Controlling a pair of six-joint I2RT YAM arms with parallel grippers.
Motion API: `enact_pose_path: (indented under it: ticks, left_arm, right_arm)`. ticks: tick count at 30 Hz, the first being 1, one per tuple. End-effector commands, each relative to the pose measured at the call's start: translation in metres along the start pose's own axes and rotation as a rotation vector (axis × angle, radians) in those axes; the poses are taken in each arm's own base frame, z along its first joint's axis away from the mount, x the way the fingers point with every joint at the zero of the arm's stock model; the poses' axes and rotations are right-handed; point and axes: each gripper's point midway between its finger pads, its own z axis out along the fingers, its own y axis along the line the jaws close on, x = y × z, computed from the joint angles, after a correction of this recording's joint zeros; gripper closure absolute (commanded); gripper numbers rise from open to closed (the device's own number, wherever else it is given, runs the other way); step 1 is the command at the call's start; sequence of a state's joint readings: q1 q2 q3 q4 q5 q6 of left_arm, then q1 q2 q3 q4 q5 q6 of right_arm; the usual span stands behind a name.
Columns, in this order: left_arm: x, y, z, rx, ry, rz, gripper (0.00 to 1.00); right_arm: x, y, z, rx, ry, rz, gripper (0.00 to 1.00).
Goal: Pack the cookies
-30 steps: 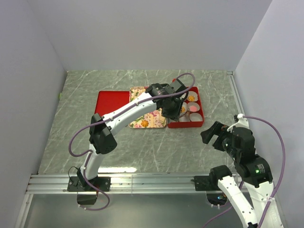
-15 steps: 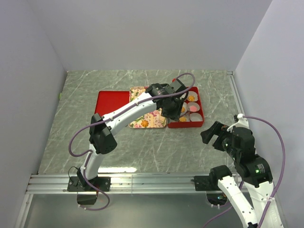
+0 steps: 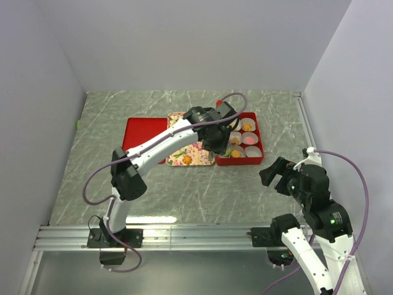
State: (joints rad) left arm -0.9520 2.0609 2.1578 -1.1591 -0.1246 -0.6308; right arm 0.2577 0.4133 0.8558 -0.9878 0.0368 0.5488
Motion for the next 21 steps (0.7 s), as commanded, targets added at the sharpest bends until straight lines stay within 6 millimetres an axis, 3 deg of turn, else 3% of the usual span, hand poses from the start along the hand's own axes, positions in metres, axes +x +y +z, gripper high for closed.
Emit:
enact_pose_path:
  ticks: [1,9,16,21]
  left_arm:
    - [-0.007,0.025,-0.057,-0.029,-0.086,-0.048,0.54]
    - [0.019,0.08,-0.095,-0.134,-0.119,-0.122,0.53]
    - [0.077,0.123,-0.084,-0.191,-0.056,-0.177,0.53]
    - [0.096,0.14,-0.082,-0.216,-0.039,-0.194,0.52]
  right_arm:
    - [-0.005,0.005,0.002,-0.025,-0.025,-0.011,0.03]
    - [0.001,0.006,0.006,-0.026,0.021,-0.03,0.02]
    - [0.003,0.007,0.01,-0.015,0.048,-0.04,0.02]
    - [0.003,0.007,0.011,-0.016,0.048,-0.04,0.02]
